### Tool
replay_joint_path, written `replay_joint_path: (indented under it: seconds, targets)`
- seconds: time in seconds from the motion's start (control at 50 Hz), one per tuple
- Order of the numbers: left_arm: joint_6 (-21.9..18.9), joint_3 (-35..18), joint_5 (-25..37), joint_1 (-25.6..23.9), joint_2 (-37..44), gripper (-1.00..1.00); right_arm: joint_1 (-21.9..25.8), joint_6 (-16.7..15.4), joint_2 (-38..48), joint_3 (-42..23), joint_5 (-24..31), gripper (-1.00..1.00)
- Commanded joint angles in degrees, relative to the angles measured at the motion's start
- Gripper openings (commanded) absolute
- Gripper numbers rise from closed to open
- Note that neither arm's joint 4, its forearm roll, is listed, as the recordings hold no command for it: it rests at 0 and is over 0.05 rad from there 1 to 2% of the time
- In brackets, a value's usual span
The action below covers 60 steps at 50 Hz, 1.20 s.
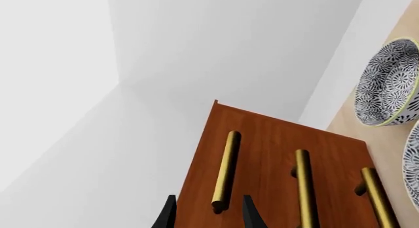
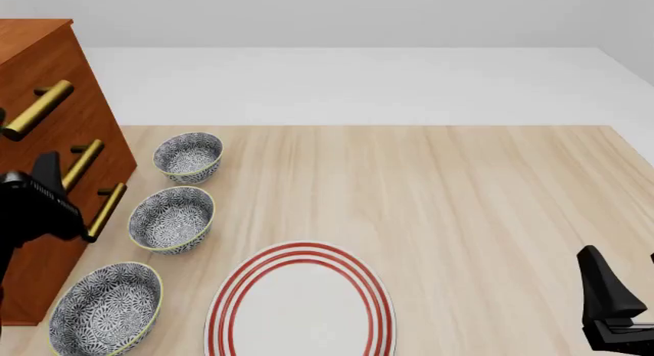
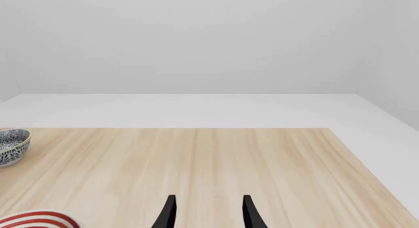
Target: Open the top drawer of the cabinet.
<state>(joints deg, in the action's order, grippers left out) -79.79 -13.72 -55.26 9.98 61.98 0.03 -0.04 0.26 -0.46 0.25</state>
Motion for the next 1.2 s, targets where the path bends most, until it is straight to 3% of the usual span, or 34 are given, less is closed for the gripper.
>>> replay_joint_path:
  seconds: [0.02,0.58,1.2]
  targets:
    - [0.0,-1.2,0.7,0.5,0.7,1.0,0.0,0.0,0.0,0.0,0.0,1.0]
    - [-1.7,-2.1,-4.6,2.1,7.4,1.0,0.0,0.0,0.0,0.0,0.0,1.0]
    - [-1.3,-4.4,-3.5,3.1,8.6,1.0,0.0,0.0,0.0,0.0,0.0,1.0]
